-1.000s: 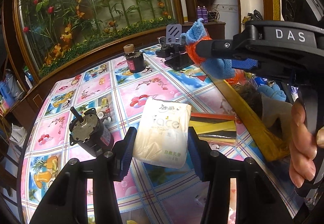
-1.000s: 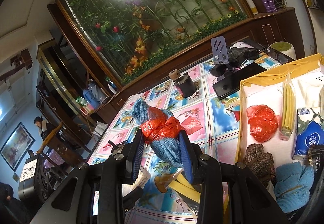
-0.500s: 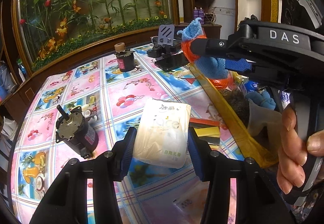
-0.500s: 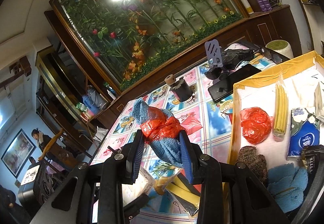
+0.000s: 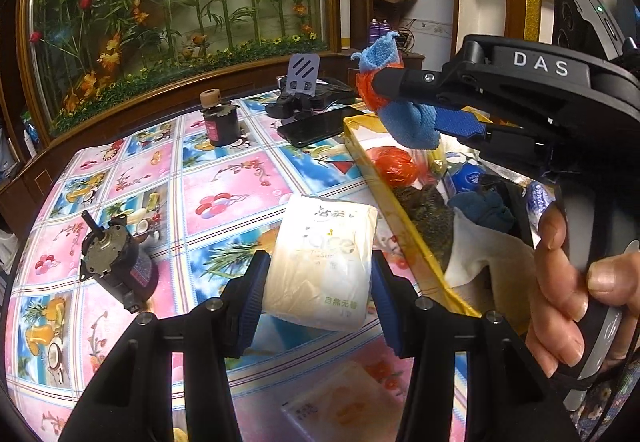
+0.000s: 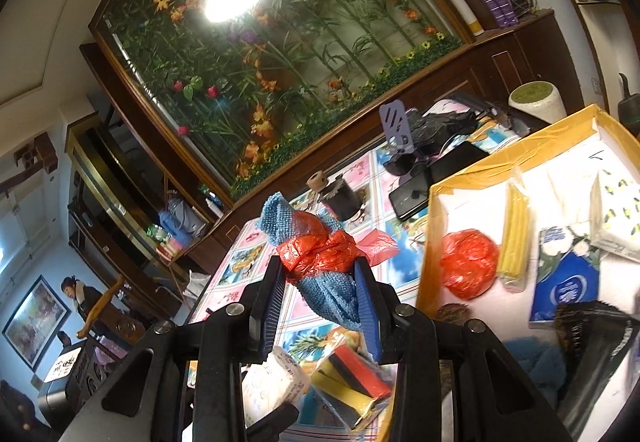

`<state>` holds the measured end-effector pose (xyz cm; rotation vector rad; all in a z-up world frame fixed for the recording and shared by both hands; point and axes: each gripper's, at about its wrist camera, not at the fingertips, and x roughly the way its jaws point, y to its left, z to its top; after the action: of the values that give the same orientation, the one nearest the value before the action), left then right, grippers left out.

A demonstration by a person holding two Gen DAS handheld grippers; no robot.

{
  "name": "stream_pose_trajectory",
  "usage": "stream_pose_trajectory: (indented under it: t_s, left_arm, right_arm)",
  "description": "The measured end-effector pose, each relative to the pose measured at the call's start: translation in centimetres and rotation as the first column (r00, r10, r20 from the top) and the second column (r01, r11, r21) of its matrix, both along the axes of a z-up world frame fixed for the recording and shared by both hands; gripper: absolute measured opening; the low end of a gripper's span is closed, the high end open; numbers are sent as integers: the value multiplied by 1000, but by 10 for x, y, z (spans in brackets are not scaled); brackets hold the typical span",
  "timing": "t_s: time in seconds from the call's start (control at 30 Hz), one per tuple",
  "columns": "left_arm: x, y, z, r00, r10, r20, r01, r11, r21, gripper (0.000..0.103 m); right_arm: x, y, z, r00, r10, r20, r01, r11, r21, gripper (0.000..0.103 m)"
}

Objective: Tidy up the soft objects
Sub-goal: 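Lift the tissue pack and knit item and carry both over the box, then lower the tissue pack and knit item into the box and open both tools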

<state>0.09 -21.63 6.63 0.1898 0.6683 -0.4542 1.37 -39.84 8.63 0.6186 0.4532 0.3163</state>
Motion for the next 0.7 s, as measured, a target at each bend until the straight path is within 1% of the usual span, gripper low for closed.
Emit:
stream_pose_trajectory:
  t_s: [0.23, 0.37, 0.47, 0.57, 0.7]
  left_arm:
    - [-5, -19, 3, 1000, -28, -6, 28, 999, -39, 49]
    - [-10, -34, 4, 998, -56, -5, 55, 997, -51, 49]
    - [-16, -47, 4, 996, -87, -4, 87, 995, -50, 49]
    - [-20, -55, 3, 994, -109, -4, 109, 993, -47, 49]
    - [-20, -63, 2, 991, -133, -21, 131, 989, -67, 49]
  right_arm:
    - [-11, -28, 3, 998, -69, 15, 68, 997, 27, 37]
    - [-20, -44, 7, 990, -140, 19, 140, 990, 5, 37]
    - [-28, -56, 10, 978, -206, 22, 206, 978, -25, 37]
    - [-36, -67, 13, 966, -258, 26, 259, 965, -34, 37]
    - [-48, -81, 17, 943, -331, 30, 332, 942, -50, 37]
